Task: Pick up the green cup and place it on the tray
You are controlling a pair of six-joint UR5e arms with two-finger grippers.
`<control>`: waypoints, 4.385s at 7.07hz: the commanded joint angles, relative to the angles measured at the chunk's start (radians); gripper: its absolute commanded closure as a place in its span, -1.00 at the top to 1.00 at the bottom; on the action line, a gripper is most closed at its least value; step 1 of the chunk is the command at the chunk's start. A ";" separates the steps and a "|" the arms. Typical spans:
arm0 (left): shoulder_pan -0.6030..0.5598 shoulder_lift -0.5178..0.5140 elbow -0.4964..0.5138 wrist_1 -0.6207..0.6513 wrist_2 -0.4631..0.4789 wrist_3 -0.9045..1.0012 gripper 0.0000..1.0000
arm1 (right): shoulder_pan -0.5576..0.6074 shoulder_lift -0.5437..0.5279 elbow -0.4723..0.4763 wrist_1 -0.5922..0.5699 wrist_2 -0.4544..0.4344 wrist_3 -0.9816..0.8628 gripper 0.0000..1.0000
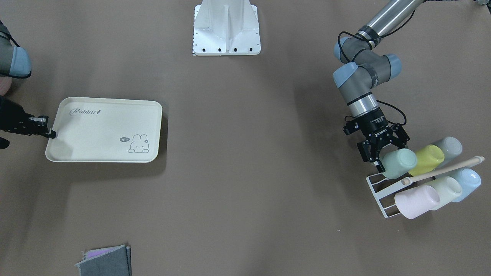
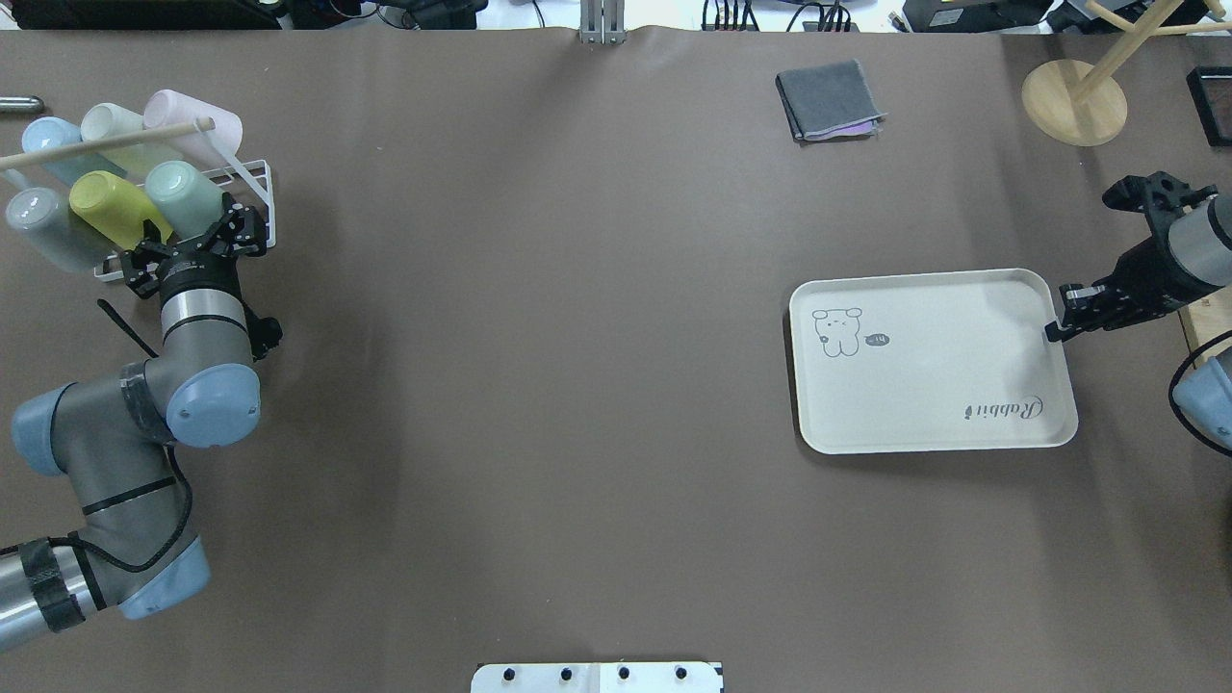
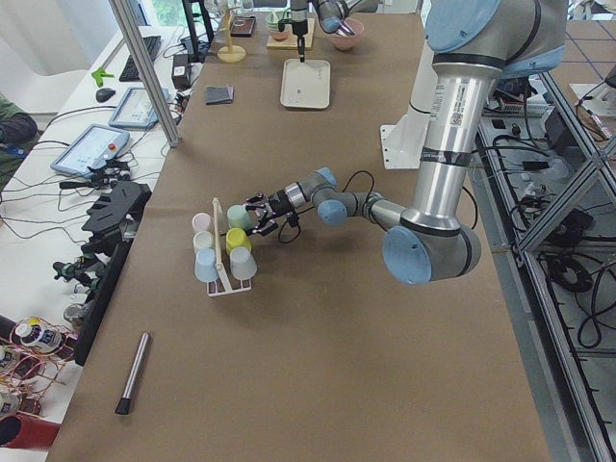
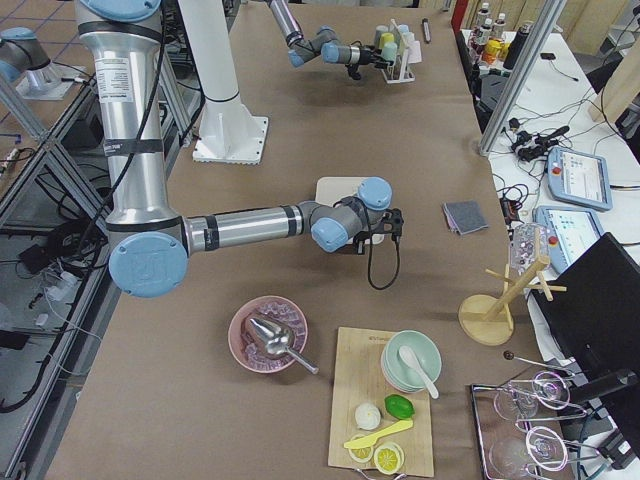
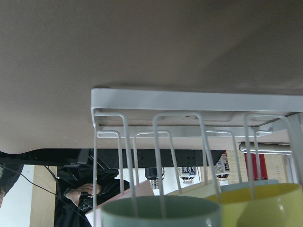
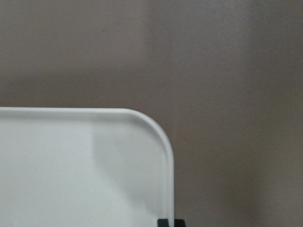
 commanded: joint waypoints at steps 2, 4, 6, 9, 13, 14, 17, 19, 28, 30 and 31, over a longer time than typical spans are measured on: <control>-0.015 -0.014 0.022 -0.018 0.001 0.017 0.97 | -0.016 0.181 -0.030 -0.070 0.027 0.040 -1.00; -0.013 -0.017 0.050 -0.032 0.013 0.017 0.97 | -0.080 0.275 -0.082 -0.073 0.015 0.041 -1.00; -0.013 -0.026 0.065 -0.039 0.014 0.017 0.97 | -0.157 0.359 -0.142 -0.063 0.010 0.078 -1.00; -0.013 -0.028 0.065 -0.039 0.014 0.017 0.89 | -0.323 0.491 -0.199 -0.055 -0.157 0.262 -1.00; -0.013 -0.034 0.065 -0.043 0.014 0.017 -0.04 | -0.352 0.569 -0.329 0.048 -0.171 0.282 -1.00; -0.015 -0.034 0.065 -0.043 0.014 0.017 -0.04 | -0.358 0.568 -0.322 0.049 -0.166 0.287 -1.00; -0.021 -0.032 0.050 -0.044 0.014 0.026 -0.04 | -0.409 0.521 -0.241 0.049 -0.165 0.331 -1.00; -0.024 -0.029 0.044 -0.111 0.014 0.089 -0.04 | -0.421 0.459 -0.173 0.048 -0.166 0.360 -1.00; -0.042 0.009 -0.036 -0.214 0.034 0.217 -0.04 | -0.421 0.436 -0.151 0.051 -0.171 0.455 -0.89; -0.055 0.012 -0.059 -0.216 0.034 0.258 -0.04 | -0.418 0.410 -0.113 0.046 -0.171 0.459 0.62; -0.056 0.014 -0.094 -0.216 0.034 0.302 -0.04 | -0.398 0.387 -0.067 0.042 -0.168 0.459 1.00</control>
